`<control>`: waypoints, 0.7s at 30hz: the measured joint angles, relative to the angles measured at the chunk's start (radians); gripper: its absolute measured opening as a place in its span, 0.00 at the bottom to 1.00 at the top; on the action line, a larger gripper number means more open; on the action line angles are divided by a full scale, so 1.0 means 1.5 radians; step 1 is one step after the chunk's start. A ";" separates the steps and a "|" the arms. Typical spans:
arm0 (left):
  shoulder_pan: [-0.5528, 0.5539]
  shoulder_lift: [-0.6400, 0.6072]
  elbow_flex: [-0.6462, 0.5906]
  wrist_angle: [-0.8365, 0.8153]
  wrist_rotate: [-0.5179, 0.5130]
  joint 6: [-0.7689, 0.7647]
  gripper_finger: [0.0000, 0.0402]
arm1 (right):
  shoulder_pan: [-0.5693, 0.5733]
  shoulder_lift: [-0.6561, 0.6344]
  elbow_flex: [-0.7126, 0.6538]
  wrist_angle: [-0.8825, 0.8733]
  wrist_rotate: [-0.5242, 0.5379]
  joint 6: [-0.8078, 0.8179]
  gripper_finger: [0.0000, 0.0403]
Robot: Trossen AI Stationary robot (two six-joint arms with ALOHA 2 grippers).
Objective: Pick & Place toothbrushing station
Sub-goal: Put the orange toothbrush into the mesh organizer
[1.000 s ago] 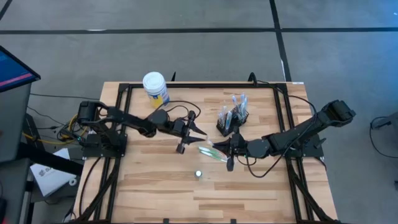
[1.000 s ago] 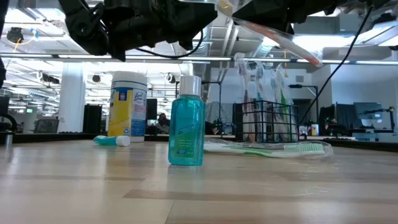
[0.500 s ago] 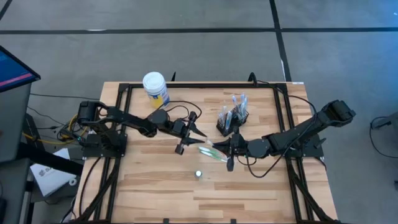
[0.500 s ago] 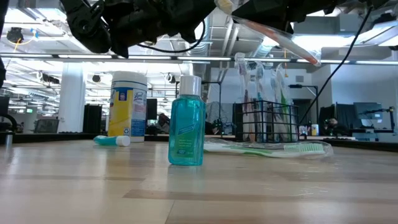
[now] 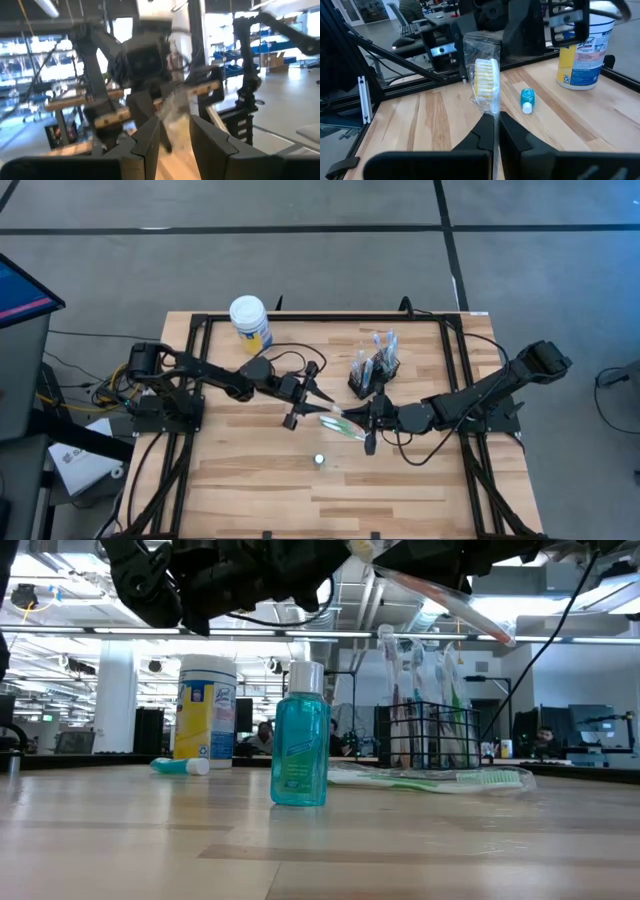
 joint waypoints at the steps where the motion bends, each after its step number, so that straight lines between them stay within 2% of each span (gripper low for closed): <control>1: 0.000 0.003 0.001 -0.008 -0.001 0.000 0.25 | 0.000 0.000 0.000 0.000 0.000 -0.002 0.00; 8: 0.002 0.013 0.018 -0.003 0.043 -0.002 0.22 | 0.000 0.000 0.000 -0.006 0.000 -0.003 0.00; 21: 0.002 0.006 0.017 0.000 0.067 -0.007 0.11 | 0.000 0.000 0.000 -0.012 -0.002 -0.004 0.00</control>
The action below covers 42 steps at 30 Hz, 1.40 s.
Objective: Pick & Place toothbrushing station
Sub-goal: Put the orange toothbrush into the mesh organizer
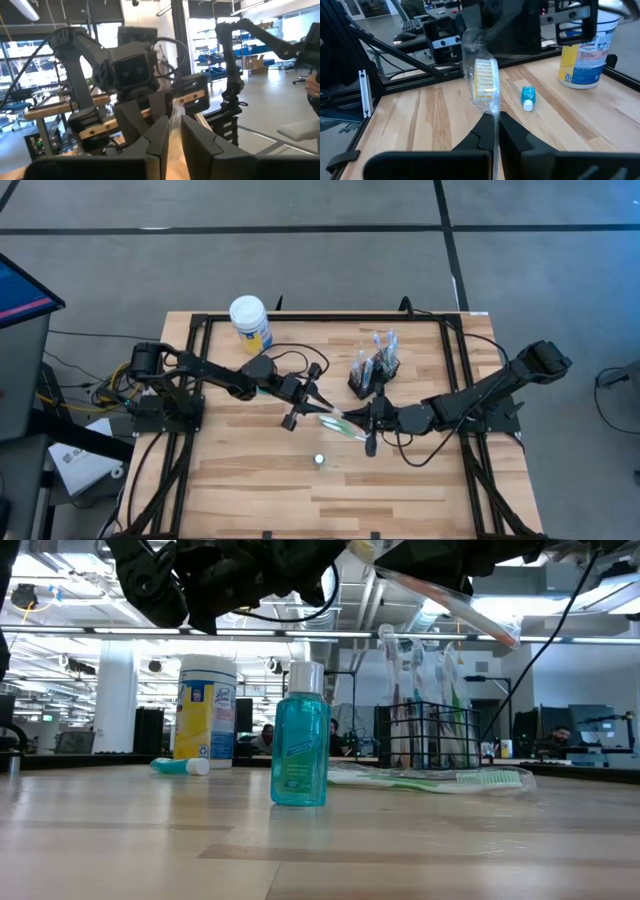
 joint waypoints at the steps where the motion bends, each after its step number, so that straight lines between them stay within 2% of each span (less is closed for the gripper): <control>1: 0.000 0.000 0.000 0.002 0.003 0.000 0.10 | 0.000 0.000 0.000 0.000 0.000 0.000 0.00; 8: 0.000 0.000 0.000 -0.002 0.017 0.000 0.01 | 0.000 0.000 0.000 -0.005 0.003 0.000 0.01; 16: 0.000 0.000 0.000 -0.013 0.022 0.004 0.00 | -0.001 0.000 0.000 -0.004 0.009 -0.019 0.12; 25: 0.021 0.000 0.000 -0.020 0.016 -0.005 0.00 | -0.001 0.000 0.000 -0.005 0.008 -0.056 0.19; 42: 0.030 -0.020 -0.002 -0.030 0.017 -0.027 0.00 | -0.024 0.000 0.000 -0.010 0.005 -0.065 0.48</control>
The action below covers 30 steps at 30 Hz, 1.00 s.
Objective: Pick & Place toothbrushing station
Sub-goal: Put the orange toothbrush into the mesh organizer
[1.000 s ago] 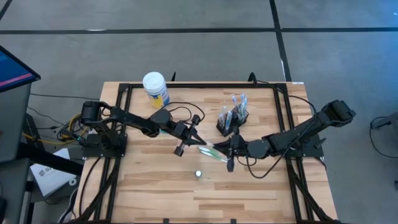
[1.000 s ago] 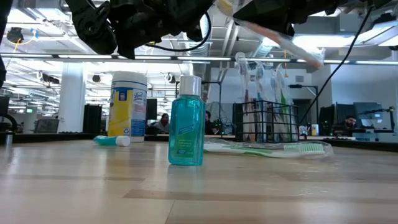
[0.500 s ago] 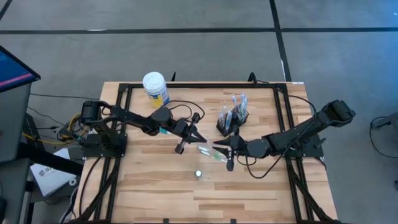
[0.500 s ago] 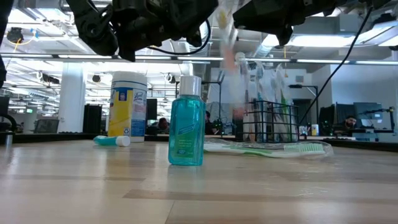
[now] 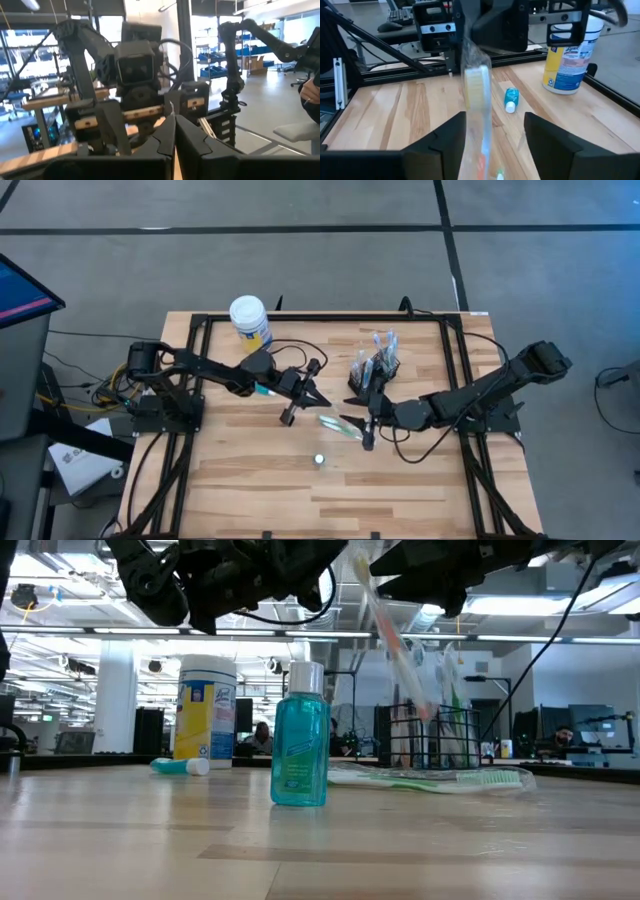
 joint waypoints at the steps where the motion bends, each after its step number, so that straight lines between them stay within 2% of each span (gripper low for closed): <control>1: 0.000 -0.005 -0.003 -0.004 0.003 0.000 0.00 | 0.000 0.000 0.000 0.001 0.000 0.001 0.49; 7: 0.001 -0.018 -0.005 -0.011 0.004 0.006 0.00 | 0.000 0.000 0.000 0.005 0.000 0.002 0.52; 17: 0.001 -0.018 -0.005 -0.022 0.005 0.017 0.00 | -0.013 0.008 0.000 0.012 -0.008 0.024 0.50; 22: 0.001 -0.018 -0.005 -0.024 0.005 0.017 0.00 | -0.031 0.051 0.005 0.047 -0.039 0.022 0.50; 30: 0.001 -0.017 -0.005 -0.033 0.005 0.020 0.00 | -0.056 0.087 0.055 0.024 -0.090 -0.002 0.49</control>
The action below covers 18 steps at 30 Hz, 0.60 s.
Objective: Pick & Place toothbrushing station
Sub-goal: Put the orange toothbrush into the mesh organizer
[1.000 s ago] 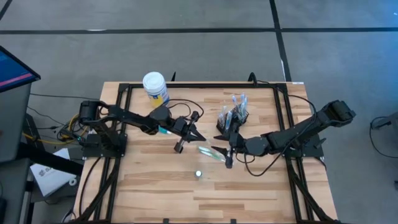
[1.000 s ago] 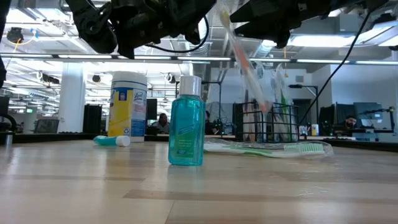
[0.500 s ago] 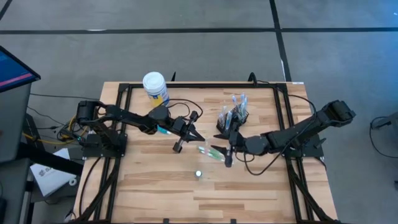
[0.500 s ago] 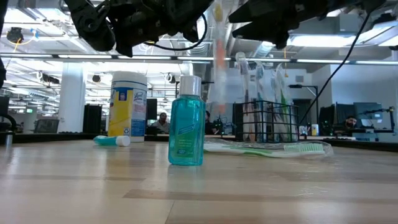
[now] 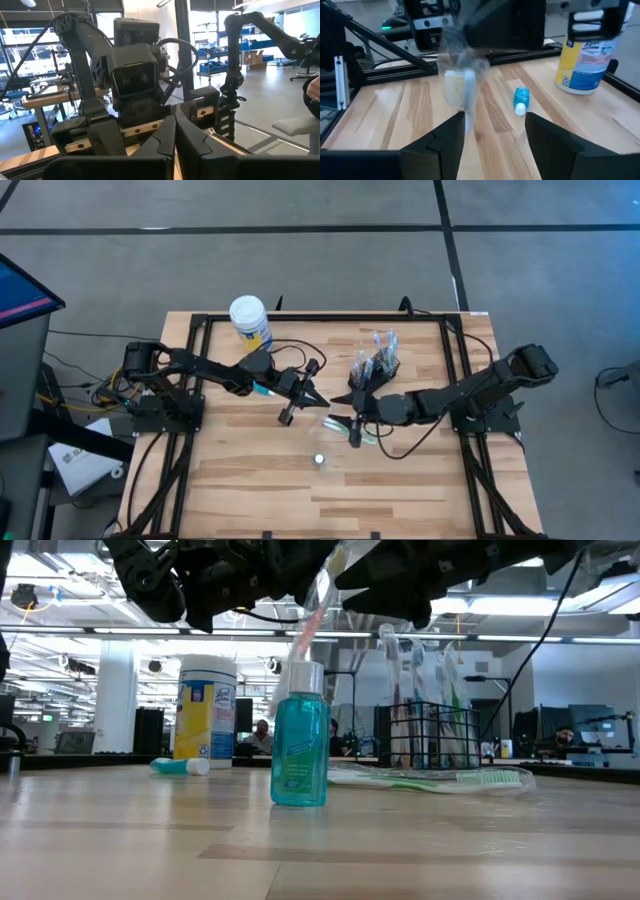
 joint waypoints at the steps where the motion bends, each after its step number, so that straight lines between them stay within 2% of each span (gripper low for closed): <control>1: 0.000 0.000 0.000 0.000 0.000 0.000 0.00 | 0.000 -0.001 0.004 -0.009 0.000 0.000 0.49; 18: 0.000 0.000 0.000 0.000 0.000 0.004 0.00 | 0.004 0.000 0.008 -0.017 -0.015 0.004 0.49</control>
